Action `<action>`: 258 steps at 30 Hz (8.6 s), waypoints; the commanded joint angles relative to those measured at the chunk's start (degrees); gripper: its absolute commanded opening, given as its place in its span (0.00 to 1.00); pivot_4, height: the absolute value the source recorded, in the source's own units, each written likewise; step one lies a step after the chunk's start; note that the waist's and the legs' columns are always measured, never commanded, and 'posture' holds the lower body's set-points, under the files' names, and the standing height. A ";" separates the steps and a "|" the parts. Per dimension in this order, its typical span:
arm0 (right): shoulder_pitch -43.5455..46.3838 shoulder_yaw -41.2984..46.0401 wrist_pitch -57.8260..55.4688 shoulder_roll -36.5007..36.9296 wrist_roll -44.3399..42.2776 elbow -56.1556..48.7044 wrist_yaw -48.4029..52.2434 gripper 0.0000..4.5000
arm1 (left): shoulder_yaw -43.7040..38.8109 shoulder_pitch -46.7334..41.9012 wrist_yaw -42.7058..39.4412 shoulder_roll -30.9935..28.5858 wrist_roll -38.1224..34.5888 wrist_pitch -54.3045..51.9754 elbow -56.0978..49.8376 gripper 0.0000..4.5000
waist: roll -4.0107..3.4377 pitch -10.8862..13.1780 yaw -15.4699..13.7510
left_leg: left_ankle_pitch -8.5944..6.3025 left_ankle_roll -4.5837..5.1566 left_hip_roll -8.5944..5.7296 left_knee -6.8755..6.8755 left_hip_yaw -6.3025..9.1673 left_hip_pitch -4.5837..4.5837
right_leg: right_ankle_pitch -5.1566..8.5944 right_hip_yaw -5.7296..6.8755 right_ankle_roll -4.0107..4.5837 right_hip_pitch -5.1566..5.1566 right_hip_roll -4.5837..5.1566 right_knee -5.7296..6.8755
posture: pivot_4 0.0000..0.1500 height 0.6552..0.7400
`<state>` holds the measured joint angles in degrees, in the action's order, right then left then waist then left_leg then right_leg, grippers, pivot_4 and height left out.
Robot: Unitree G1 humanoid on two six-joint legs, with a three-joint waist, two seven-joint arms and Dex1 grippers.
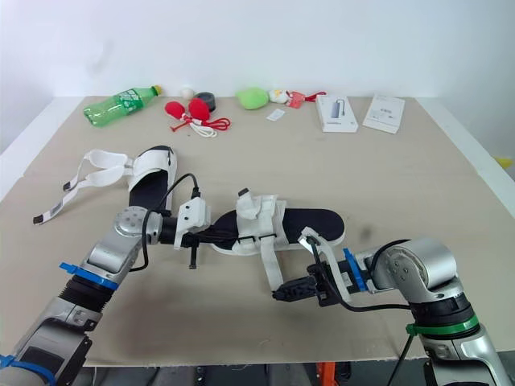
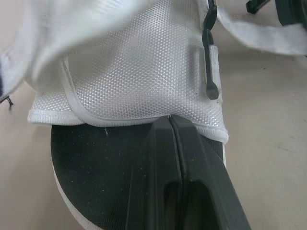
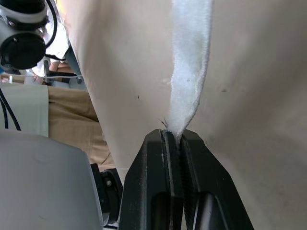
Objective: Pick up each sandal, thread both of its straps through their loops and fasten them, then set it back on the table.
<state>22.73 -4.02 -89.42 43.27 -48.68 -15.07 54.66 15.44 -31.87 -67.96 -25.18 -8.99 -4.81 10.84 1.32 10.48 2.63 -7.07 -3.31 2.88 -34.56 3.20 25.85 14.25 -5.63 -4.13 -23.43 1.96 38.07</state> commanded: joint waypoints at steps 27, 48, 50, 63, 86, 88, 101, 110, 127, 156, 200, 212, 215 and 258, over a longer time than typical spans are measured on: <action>-4.60 -0.08 5.29 8.77 -4.41 -7.01 1.70 0.45 | 1.49 -0.85 -0.67 1.62 1.14 1.65 1.94 0.00 | 0.11 -0.06 -0.13 | -0.01 -0.01 -0.01 0.00 -0.01 0.02 | 0.02 0.00 -0.01 0.03 0.04 -0.07 | 1.00 1.00; 1.96 -7.80 149.17 3.50 39.91 30.47 24.15 0.99 | 1.27 -0.11 -0.93 1.61 0.97 1.09 1.23 0.00 | 0.09 -0.04 -0.08 | -0.03 -0.06 -0.13 0.20 -0.14 0.01 | -0.17 0.01 -0.35 0.25 0.20 -0.75 | 1.00 1.00; 3.10 -9.48 157.97 3.20 40.25 32.88 23.22 0.99 | 1.20 0.09 -0.88 1.50 0.89 0.82 0.92 0.00 | 0.09 -0.04 -0.05 | -0.03 -0.06 -0.13 0.20 -0.15 -0.06 | -0.15 -0.02 -0.25 0.30 0.19 -0.75 | 1.00 1.00; 5.74 -17.98 165.77 3.79 41.89 34.56 15.08 0.99 | 1.07 0.64 -0.40 1.00 0.72 -0.05 0.00 0.00 | 0.10 -0.04 0.03 | -0.03 -0.05 -0.13 0.28 -0.16 -0.79 | -0.09 -0.12 -0.13 0.99 0.21 -0.75 | 1.00 1.00; 2.95 -24.20 136.27 8.18 26.70 21.57 9.77 0.02 | 1.25 1.26 -0.17 0.83 0.72 -0.70 -0.61 0.00 | 0.09 -0.04 -0.04 | -0.04 -0.04 -0.14 0.30 -0.14 -0.78 | -0.06 -0.14 -0.11 1.04 0.25 -0.77 | 1.00 1.00; 2.60 -22.18 124.10 8.01 21.40 16.53 9.06 0.02 | 1.33 1.11 -0.25 0.91 0.78 -0.59 -0.35 0.00 | 0.09 -0.04 -0.04 | -0.03 -0.03 -0.13 0.29 -0.14 -0.78 | -0.07 -0.14 -0.10 1.05 0.25 -0.77 | 1.00 1.00; 4.31 -7.71 84.08 2.51 11.24 11.03 5.02 0.02 | 1.75 0.31 -0.66 1.67 1.11 0.31 0.87 0.00 | 0.10 -0.04 -0.17 | -0.04 -0.04 -0.15 0.27 -0.13 -0.71 | -0.06 -0.08 -0.14 1.00 0.25 -0.78 | 1.00 1.00; 7.75 -1.50 77.40 -1.13 10.26 9.83 8.18 0.02 | 1.80 0.69 -0.72 1.54 1.18 0.30 0.76 0.00 | 0.10 -0.04 -0.19 | -0.04 -0.04 -0.15 0.27 -0.12 -0.68 | -0.06 -0.05 -0.17 0.98 0.24 -0.79 | 1.00 1.00; 11.34 -0.41 78.59 -6.27 22.16 22.24 8.35 0.02 | 1.79 0.51 -0.48 2.08 1.09 0.43 1.38 0.00 | 0.09 -0.04 -0.19 | -0.05 -0.05 -0.16 0.27 -0.12 -0.68 | -0.07 -0.06 -0.17 0.96 0.25 -0.80 | 1.00 1.00; 16.48 -1.95 59.36 -9.00 26.14 23.53 5.86 0.02 | 1.58 1.05 0.05 2.04 1.03 0.26 1.04 0.00 | 0.09 -0.04 0.04 | -0.05 -0.05 -0.14 0.27 -0.13 -0.68 | -0.11 -0.07 -0.15 0.90 0.23 -0.79 | 1.00 1.00; 31.63 -8.19 68.81 -12.93 39.11 45.27 13.02 0.02 | 1.71 2.80 -0.11 0.68 1.52 1.09 -0.75 0.00 | 0.07 -0.04 0.01 | -0.05 -0.06 -0.15 0.47 -0.17 -0.42 | -0.06 -0.09 -0.17 0.52 0.21 -0.79 | 1.00 1.00; 46.39 -8.67 45.80 -12.40 35.49 49.83 22.05 0.40 | 1.77 2.97 -1.27 -0.20 1.38 1.62 -1.09 0.00 | -0.01 0.00 0.05 | -0.05 -0.05 -0.12 0.66 -0.13 -0.42 | -0.06 -0.05 -0.19 0.43 0.18 -0.77 | 1.00 1.00; 47.30 -11.60 43.73 -13.35 37.61 51.00 22.36 0.74 | 1.78 2.96 -1.60 -0.59 1.34 1.98 -0.97 0.00 | -0.02 0.00 0.10 | -0.07 -0.08 -0.12 0.73 -0.11 -0.42 | 0.08 -0.04 -0.03 0.40 0.17 -0.77 | 1.00 1.00; 37.17 0.03 65.39 -23.26 31.25 41.25 27.03 0.01 | 2.17 4.91 0.97 -0.11 0.83 0.92 -2.92 0.00 | -0.03 0.01 0.18 | -0.06 -0.07 -0.10 0.82 -0.02 -0.38 | 0.03 0.02 -0.26 0.25 0.06 -0.44 | 1.00 1.00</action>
<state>61.02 -5.94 -26.59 19.59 -15.31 31.09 81.85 15.95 -27.90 -66.51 -25.21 -8.97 -2.93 7.37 1.29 10.49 2.81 -7.13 -3.39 2.79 -33.74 3.18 25.47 14.28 -5.62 -4.39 -23.17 2.02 37.63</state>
